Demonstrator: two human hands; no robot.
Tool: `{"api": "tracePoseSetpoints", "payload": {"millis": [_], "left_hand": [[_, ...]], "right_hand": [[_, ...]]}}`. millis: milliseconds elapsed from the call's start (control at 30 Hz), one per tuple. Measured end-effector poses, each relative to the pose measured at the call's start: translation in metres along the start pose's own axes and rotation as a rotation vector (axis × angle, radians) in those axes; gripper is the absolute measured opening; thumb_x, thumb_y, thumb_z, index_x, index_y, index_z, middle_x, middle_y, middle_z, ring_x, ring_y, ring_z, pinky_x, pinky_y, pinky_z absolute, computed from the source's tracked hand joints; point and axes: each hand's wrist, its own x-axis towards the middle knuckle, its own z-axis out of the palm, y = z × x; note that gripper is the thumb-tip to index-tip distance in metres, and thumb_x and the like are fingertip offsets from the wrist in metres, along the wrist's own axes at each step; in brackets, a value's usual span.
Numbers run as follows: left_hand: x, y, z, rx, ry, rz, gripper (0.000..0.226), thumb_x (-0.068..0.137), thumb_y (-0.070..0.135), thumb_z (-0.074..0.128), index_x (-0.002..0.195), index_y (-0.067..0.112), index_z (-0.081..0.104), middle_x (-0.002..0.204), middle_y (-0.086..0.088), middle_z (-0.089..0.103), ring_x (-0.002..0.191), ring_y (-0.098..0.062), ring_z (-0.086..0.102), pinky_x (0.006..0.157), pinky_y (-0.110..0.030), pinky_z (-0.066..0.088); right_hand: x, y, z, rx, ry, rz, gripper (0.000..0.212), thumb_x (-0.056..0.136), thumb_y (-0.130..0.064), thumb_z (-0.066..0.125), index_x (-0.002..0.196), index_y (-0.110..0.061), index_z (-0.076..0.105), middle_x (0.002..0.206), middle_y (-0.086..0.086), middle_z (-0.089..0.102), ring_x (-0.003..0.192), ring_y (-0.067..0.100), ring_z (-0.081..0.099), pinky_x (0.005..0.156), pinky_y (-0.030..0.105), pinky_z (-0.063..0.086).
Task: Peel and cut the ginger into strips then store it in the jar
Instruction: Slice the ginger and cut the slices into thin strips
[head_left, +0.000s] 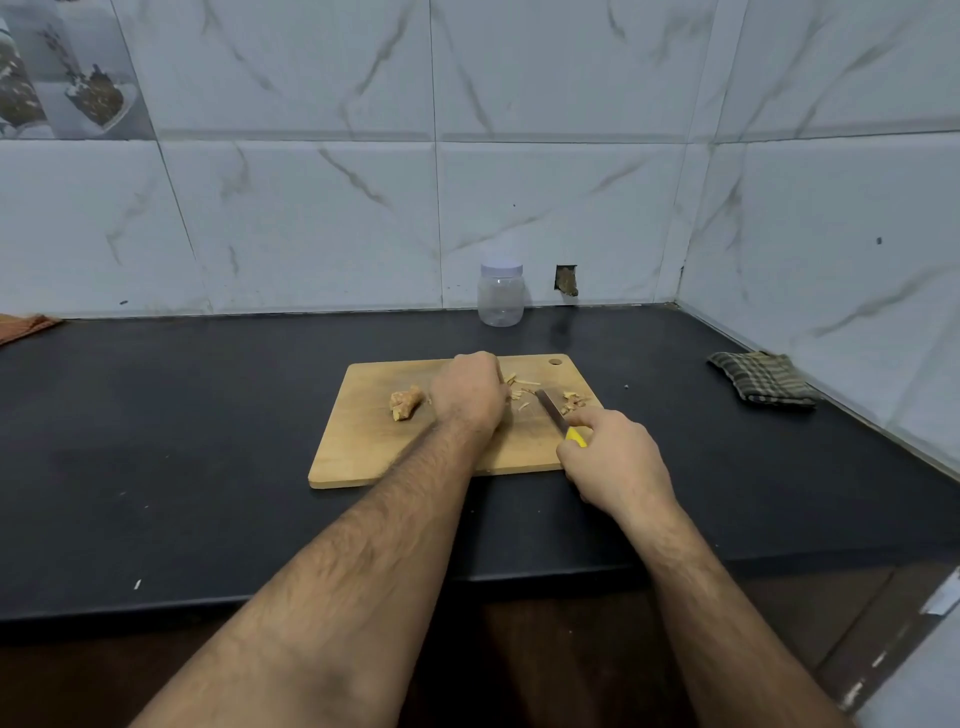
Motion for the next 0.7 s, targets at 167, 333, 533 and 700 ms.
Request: {"api": "tracePoseSetpoints", "payload": {"millis": [167, 333, 533, 700], "left_hand": [[0.002, -0.012, -0.005, -0.073, 0.076, -0.025, 0.015, 0.096, 0.035, 0.060, 0.099, 0.027, 0.072, 0.098, 0.006, 0.072, 0.096, -0.017, 0.065, 0.068, -0.029, 0.043], [-0.004, -0.033, -0.007, -0.108, 0.052, 0.003, 0.028, 0.096, 0.024, 0.056, 0.121, 0.026, 0.069, 0.118, 0.002, 0.067, 0.106, -0.019, 0.063, 0.083, -0.032, 0.049], [-0.006, -0.038, -0.009, 0.021, -0.031, 0.085, 0.031, 0.095, 0.021, 0.057, 0.122, 0.028, 0.069, 0.123, -0.001, 0.068, 0.115, -0.024, 0.060, 0.093, -0.034, 0.049], [-0.007, -0.041, -0.012, 0.035, -0.035, 0.067, 0.032, 0.093, 0.022, 0.055, 0.121, 0.029, 0.069, 0.118, 0.002, 0.070, 0.110, -0.022, 0.063, 0.091, -0.037, 0.052]], "right_hand": [[0.002, -0.005, -0.004, -0.071, -0.050, 0.012, 0.039, 0.089, -0.023, 0.054, 0.126, -0.031, 0.062, 0.100, -0.004, 0.059, 0.088, 0.022, 0.065, 0.070, 0.031, 0.049], [0.009, -0.016, -0.003, -0.120, -0.029, 0.041, 0.036, 0.087, -0.013, 0.051, 0.120, -0.022, 0.063, 0.089, -0.001, 0.056, 0.084, 0.024, 0.054, 0.066, 0.031, 0.044], [0.016, -0.034, 0.002, -0.160, -0.030, 0.064, 0.032, 0.089, -0.006, 0.048, 0.113, -0.020, 0.063, 0.098, 0.003, 0.059, 0.089, 0.026, 0.052, 0.071, 0.032, 0.043], [0.022, -0.044, 0.013, -0.152, -0.047, -0.006, 0.037, 0.091, -0.011, 0.051, 0.123, -0.024, 0.065, 0.113, 0.003, 0.067, 0.093, 0.025, 0.056, 0.071, 0.029, 0.041]]}}
